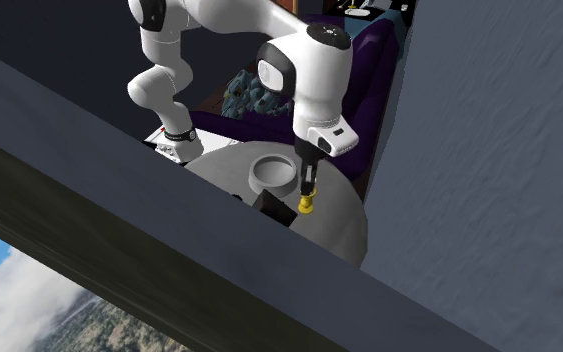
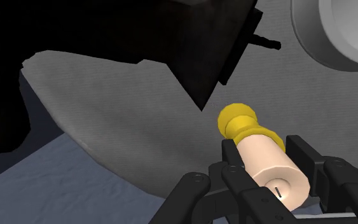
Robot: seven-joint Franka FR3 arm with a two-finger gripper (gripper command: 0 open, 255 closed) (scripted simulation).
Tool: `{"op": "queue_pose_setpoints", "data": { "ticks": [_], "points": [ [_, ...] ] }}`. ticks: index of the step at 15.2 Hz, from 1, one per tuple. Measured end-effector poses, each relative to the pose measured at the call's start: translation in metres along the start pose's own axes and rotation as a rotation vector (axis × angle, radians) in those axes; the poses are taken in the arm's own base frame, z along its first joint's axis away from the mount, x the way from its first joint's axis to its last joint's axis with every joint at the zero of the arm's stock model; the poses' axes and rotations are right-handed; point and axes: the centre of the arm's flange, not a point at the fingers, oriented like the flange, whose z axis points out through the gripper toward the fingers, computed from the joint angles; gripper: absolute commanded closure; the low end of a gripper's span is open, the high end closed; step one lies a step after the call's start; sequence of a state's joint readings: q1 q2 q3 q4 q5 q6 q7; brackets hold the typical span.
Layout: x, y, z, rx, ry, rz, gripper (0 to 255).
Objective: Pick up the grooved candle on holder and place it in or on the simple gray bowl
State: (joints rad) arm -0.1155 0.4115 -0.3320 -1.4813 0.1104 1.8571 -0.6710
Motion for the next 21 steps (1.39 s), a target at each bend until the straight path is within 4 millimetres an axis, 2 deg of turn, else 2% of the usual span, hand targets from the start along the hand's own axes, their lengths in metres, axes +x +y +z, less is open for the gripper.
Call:
{"op": "queue_pose_setpoints", "data": {
  "ticks": [7, 8, 21],
  "points": [
    [0.0, 0.001, -0.036, 0.0, 0.0, 0.0, 255],
    [-0.004, -0.004, -0.038, 0.0, 0.0, 0.0, 255],
    [-0.098, -0.132, -0.067, 0.002, 0.0, -0.001, 255]
  ]
}}
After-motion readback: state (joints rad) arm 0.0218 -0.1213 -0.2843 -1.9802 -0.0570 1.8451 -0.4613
